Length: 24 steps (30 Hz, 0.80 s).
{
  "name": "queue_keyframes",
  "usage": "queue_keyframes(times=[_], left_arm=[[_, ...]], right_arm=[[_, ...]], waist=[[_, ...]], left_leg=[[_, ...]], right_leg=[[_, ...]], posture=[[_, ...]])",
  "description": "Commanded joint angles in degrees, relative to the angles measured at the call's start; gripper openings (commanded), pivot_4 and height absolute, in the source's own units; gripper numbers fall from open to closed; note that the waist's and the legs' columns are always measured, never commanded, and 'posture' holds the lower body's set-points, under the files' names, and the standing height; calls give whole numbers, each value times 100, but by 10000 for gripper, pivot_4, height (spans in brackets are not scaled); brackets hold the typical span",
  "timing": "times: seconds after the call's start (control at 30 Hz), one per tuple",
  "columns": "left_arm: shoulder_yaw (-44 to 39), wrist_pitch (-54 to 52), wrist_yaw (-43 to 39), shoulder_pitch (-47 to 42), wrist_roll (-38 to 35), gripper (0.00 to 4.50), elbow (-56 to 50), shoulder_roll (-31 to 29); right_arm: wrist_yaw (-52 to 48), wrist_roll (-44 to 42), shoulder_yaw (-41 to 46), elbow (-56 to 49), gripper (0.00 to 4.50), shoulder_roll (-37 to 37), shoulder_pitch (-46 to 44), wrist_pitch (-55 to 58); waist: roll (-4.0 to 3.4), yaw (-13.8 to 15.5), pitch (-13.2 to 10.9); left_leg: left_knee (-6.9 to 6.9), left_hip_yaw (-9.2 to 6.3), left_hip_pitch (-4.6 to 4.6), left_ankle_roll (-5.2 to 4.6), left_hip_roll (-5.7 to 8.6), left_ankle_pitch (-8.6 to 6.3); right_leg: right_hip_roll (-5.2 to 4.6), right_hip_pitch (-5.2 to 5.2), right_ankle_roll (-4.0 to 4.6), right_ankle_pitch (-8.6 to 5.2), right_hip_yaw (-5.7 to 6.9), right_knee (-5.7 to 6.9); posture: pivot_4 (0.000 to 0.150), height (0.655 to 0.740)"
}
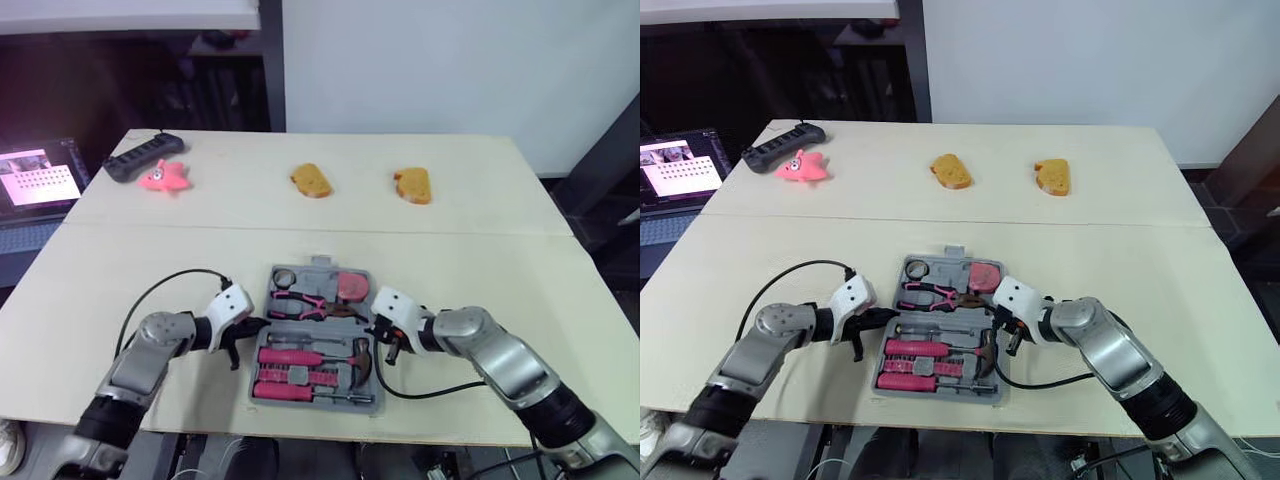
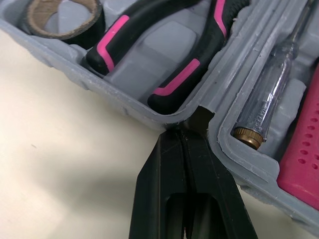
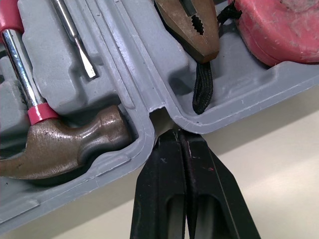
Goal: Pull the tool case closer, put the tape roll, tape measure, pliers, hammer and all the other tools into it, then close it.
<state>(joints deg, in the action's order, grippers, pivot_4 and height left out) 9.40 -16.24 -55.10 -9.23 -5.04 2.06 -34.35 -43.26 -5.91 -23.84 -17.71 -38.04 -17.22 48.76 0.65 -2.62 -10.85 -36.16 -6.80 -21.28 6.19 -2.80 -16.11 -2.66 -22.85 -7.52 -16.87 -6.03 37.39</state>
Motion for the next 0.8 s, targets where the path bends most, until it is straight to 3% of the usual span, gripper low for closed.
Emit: queue_keyframes(times=[0.03, 0.3, 0.8], left_arm=[[253, -225, -86, 644, -87, 0, -525, -43], [29, -399, 162, 1201, -165, 0, -899, -92], [109, -491, 235, 995, -134, 0, -864, -4]], right_arm=[[-181, -245, -203, -732, 758, 109, 210, 66], [-34, -217, -245, -1132, 758, 238, 533, 329], [61, -121, -169, -984, 758, 274, 484, 294]], waist=[[-4, -11, 3], [-7, -7, 11], [-6, -3, 14]], left_leg=[[0, 0, 0, -4, 0, -2], [-4, 0, 10, -8, -1, -4], [-3, 0, 15, -7, -2, -4]], right_leg=[[0, 0, 0, 0, 0, -2], [2, 9, 1, -1, 0, -2], [4, 11, 2, 0, -1, -2]], posture=[[1500, 7400], [1500, 7400], [1500, 7400]])
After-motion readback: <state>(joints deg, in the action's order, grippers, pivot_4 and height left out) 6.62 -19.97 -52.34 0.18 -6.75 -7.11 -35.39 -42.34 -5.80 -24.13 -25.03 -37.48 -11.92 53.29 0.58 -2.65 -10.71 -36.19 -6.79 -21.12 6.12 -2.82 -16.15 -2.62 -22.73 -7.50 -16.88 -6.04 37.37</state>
